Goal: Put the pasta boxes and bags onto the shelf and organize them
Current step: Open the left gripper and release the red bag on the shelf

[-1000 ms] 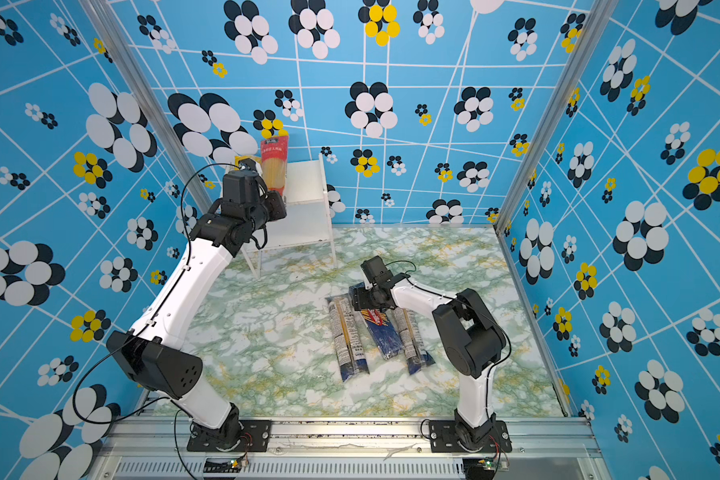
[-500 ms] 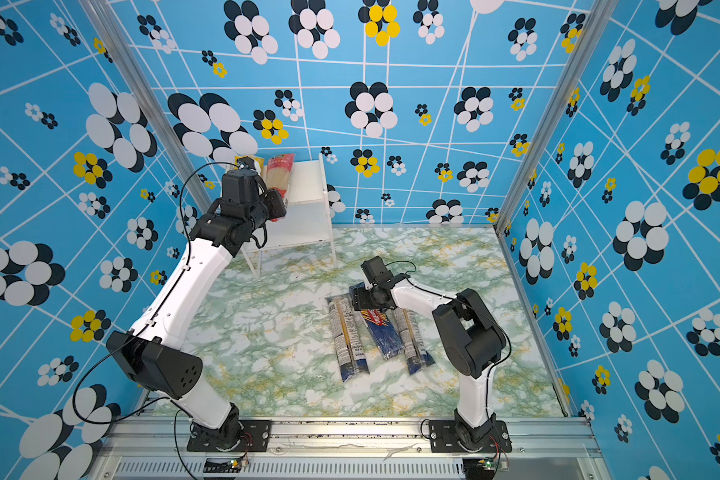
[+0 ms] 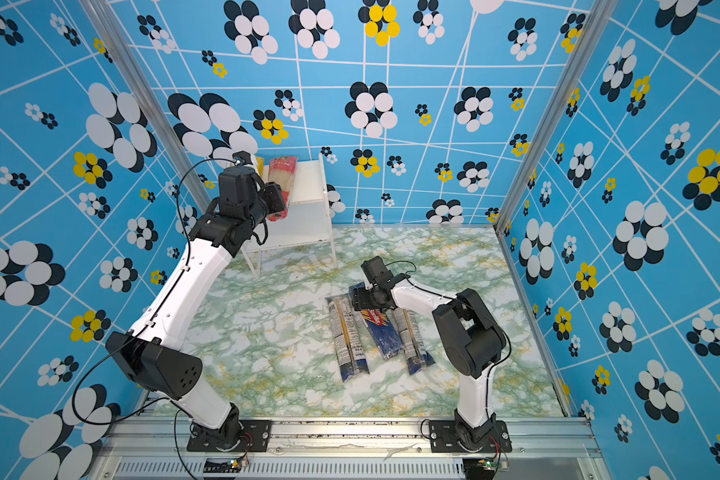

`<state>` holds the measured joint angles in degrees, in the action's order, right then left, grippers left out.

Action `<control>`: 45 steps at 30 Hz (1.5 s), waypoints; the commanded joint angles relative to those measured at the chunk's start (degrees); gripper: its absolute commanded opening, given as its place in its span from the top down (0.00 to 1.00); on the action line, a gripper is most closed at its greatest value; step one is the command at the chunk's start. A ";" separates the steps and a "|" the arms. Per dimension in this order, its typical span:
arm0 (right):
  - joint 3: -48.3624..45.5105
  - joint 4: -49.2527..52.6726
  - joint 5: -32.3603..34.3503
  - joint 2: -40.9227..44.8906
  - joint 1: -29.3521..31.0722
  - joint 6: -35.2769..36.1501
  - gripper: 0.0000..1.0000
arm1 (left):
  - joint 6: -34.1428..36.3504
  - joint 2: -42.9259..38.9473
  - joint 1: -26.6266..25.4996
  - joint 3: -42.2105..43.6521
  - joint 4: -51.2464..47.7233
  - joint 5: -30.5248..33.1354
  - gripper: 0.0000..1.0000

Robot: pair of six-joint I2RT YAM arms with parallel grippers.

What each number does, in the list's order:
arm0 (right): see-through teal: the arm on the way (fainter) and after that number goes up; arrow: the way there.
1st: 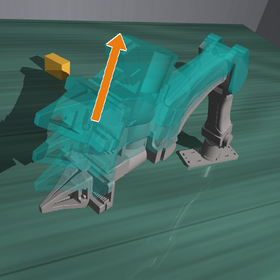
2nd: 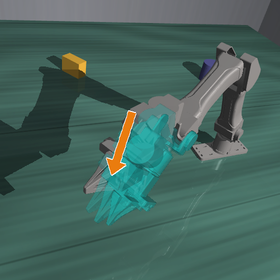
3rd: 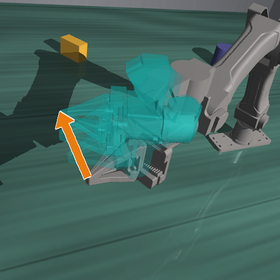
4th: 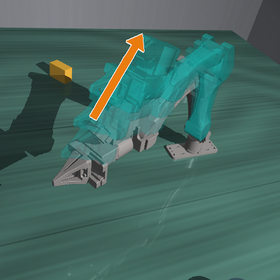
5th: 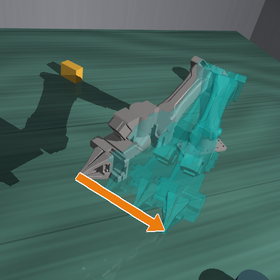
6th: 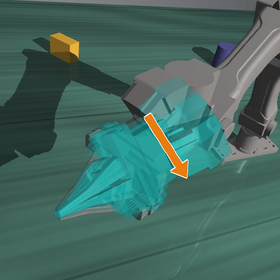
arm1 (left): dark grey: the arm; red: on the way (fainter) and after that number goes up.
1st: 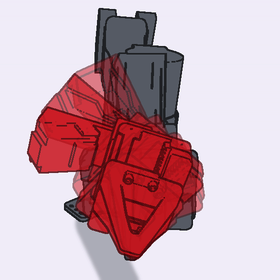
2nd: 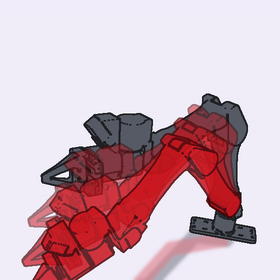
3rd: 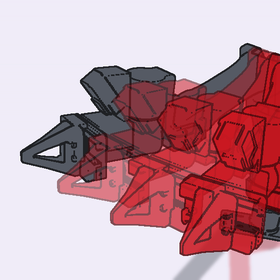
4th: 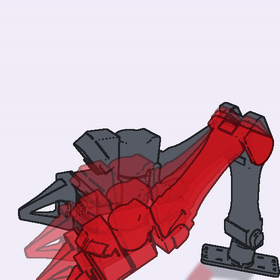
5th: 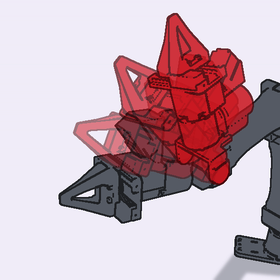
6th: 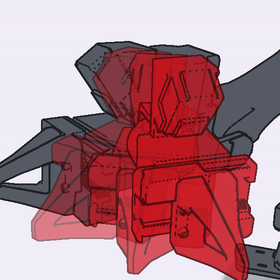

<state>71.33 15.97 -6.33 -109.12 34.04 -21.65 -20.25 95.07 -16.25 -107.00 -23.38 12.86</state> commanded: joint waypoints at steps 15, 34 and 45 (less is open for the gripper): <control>-0.12 9.68 1.10 -2.21 -0.70 1.43 0.23 | 0.63 -1.29 -0.12 -3.39 3.68 -0.35 0.31; 0.13 13.37 3.49 2.04 -0.72 3.34 0.21 | 0.74 -6.91 -0.62 -1.36 3.67 -5.01 0.01; -0.66 13.65 -1.49 6.97 -0.33 4.59 0.14 | 0.77 -19.05 -4.57 14.83 4.70 -7.35 0.01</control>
<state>71.70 27.05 -6.17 -104.60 33.87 -18.11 -19.88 79.83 -19.51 -97.10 -19.29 6.26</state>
